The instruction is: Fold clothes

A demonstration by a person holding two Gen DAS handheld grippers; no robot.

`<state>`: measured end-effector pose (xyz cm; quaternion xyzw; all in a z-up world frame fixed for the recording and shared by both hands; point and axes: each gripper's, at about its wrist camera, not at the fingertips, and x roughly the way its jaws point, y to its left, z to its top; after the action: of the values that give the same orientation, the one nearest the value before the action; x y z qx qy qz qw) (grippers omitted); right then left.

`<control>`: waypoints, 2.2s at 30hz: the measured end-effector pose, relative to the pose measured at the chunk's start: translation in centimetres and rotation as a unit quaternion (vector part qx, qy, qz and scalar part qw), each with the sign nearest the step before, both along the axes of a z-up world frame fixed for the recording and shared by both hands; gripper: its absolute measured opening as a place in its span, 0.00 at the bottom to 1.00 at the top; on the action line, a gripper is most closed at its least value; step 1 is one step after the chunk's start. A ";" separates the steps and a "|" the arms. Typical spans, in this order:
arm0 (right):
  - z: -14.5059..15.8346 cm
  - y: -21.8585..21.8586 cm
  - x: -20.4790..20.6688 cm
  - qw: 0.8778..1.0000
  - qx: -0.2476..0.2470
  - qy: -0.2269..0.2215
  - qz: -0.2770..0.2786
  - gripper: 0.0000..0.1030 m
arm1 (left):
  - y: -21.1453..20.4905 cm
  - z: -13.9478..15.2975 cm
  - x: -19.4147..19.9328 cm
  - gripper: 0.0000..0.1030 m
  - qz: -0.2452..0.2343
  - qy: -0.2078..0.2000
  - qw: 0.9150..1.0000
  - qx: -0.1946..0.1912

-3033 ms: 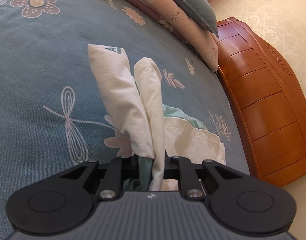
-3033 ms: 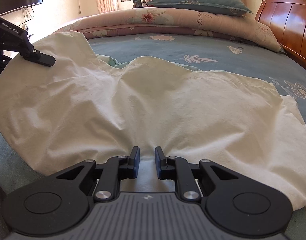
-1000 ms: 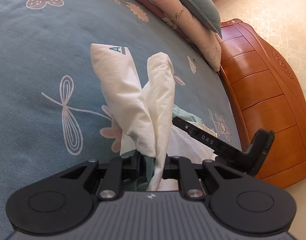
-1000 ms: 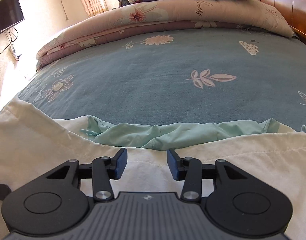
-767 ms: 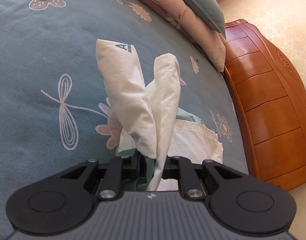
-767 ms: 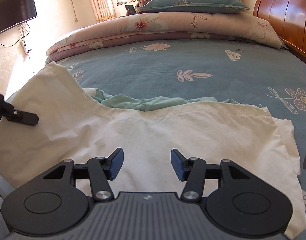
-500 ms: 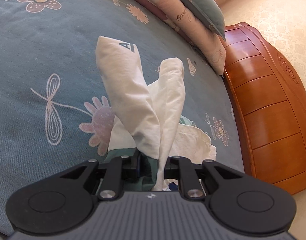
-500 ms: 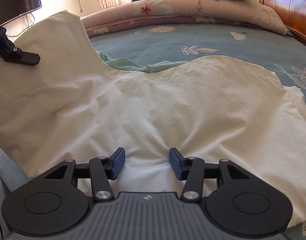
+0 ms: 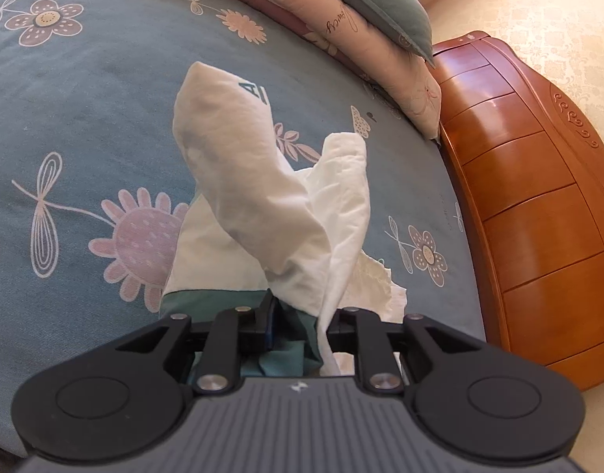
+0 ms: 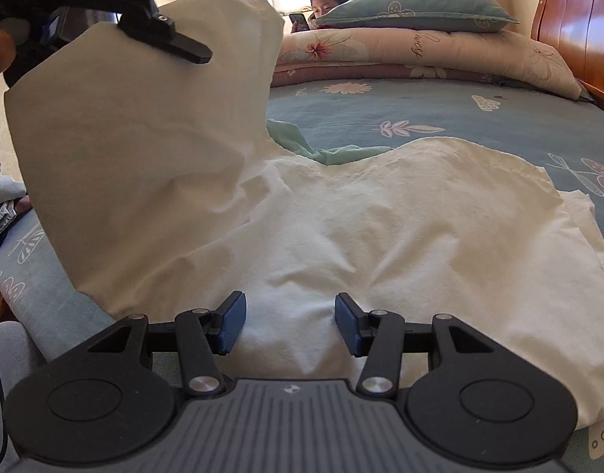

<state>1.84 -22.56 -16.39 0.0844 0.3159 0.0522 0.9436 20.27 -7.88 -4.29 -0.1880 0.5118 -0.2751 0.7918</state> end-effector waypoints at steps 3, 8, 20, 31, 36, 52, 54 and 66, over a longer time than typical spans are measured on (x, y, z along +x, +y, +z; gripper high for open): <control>-1.0 0.2 -0.3 1.000 -0.002 -0.003 0.013 0.54 | -1.7 0.4 -0.5 0.18 -0.006 0.001 1.000 -0.005; -1.8 -0.1 0.1 1.000 0.013 0.005 0.013 0.54 | -3.9 0.9 -1.3 0.18 -0.005 0.003 1.000 -0.013; 0.0 -3.3 -4.6 0.996 0.072 -0.004 -0.045 0.55 | -12.8 0.2 -1.8 0.20 -0.036 0.007 0.999 -0.009; 1.3 -9.9 -10.5 0.978 0.089 -0.007 -0.188 0.58 | -22.2 -6.3 -3.6 0.21 -0.090 0.021 0.994 0.063; 1.1 -11.6 -12.0 0.971 0.101 -0.001 -0.218 0.58 | -25.1 -9.5 -4.7 0.26 -0.112 0.012 0.987 0.113; 1.3 -14.0 -14.0 0.960 0.118 0.008 -0.254 0.67 | -27.6 -8.5 -4.5 0.87 -0.200 0.017 0.978 0.049; 1.6 -13.9 -14.1 0.960 0.113 0.008 -0.255 0.67 | -27.7 -8.4 -4.2 0.89 -0.205 0.026 0.977 0.048; 3.0 -14.2 -15.5 0.959 0.126 -0.021 -0.253 0.69 | -29.0 -6.4 -4.8 0.89 -0.262 0.046 0.964 0.015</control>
<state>-13.63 -36.77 -13.40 0.2790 0.2549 -0.1470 0.9141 15.43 -36.89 -10.65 -0.0478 0.5832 -0.4566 0.6702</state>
